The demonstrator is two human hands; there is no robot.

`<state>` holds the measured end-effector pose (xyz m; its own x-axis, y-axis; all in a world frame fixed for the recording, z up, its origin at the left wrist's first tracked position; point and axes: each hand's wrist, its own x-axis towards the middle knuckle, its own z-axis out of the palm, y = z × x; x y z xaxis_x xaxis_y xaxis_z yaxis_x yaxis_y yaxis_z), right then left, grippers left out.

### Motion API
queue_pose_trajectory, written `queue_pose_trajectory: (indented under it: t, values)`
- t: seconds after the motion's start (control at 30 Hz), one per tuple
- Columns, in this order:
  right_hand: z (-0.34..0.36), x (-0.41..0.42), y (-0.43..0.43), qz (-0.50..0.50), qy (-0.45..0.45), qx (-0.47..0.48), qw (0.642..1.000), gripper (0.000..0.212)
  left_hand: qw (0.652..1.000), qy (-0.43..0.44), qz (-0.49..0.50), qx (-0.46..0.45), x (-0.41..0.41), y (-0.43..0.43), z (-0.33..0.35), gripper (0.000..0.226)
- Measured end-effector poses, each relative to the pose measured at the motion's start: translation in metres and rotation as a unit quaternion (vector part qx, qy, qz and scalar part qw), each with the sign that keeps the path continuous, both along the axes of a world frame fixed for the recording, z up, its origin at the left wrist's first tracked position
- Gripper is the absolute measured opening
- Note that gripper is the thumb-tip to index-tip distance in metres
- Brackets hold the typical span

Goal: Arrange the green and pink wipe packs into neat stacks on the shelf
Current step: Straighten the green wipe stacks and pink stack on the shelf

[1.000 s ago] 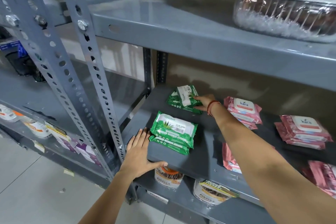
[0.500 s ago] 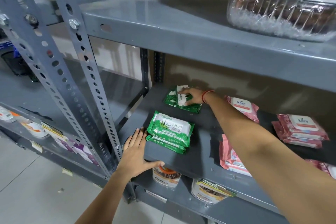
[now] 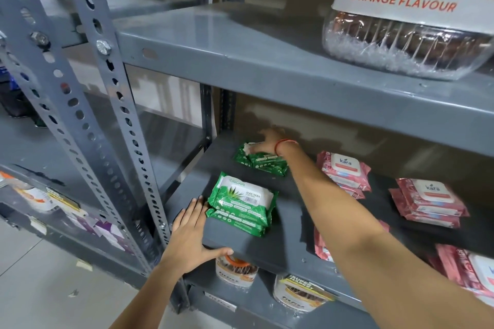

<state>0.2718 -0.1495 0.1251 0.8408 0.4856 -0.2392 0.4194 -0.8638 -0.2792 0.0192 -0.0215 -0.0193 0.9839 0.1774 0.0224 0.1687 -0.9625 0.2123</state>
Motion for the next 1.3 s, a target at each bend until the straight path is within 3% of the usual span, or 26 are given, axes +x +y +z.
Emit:
queue_pose_trajectory:
  t: [0.1, 0.17, 0.3, 0.47, 0.77, 0.97, 1.13, 1.3]
  values:
    - [-0.015, 0.003, -0.023, 0.093, 0.038, -0.049, 0.994, 0.098, 1.0, -0.002, 0.0, 0.003, -0.001, 0.0, 0.0, 0.137]
    - [-0.033, 0.005, -0.03, 0.105, -0.005, -0.086, 0.991, 0.097, 1.0, 0.002, -0.001, 0.01, -0.001, 0.0, 0.001, 0.137]
    - [-0.053, 0.001, -0.02, 0.067, -0.169, -0.094, 0.979, 0.079, 1.0, -0.007, -0.001, -0.001, -0.001, 0.0, -0.001, 0.137]
    - [-0.071, -0.006, -0.006, -0.009, -0.245, -0.063, 0.967, 0.071, 1.0, -0.015, -0.004, 0.003, -0.001, 0.0, -0.001, 0.135]
    - [-0.085, -0.008, 0.007, -0.058, -0.267, -0.062, 0.96, 0.092, 0.999, -0.029, -0.013, -0.024, -0.001, -0.001, 0.001, 0.13]
    - [-0.081, -0.004, 0.01, 0.026, -0.293, -0.091, 0.951, 0.106, 1.0, 0.009, 0.005, -0.027, 0.0, -0.001, 0.0, 0.126]
    - [-0.084, 0.005, 0.004, 0.031, -0.257, -0.079, 0.963, 0.101, 0.999, 0.004, 0.007, -0.038, 0.002, 0.0, -0.004, 0.126]
    - [-0.087, 0.007, 0.003, 0.042, -0.277, -0.075, 0.957, 0.096, 0.999, -0.015, 0.004, -0.035, 0.004, 0.002, -0.008, 0.128]
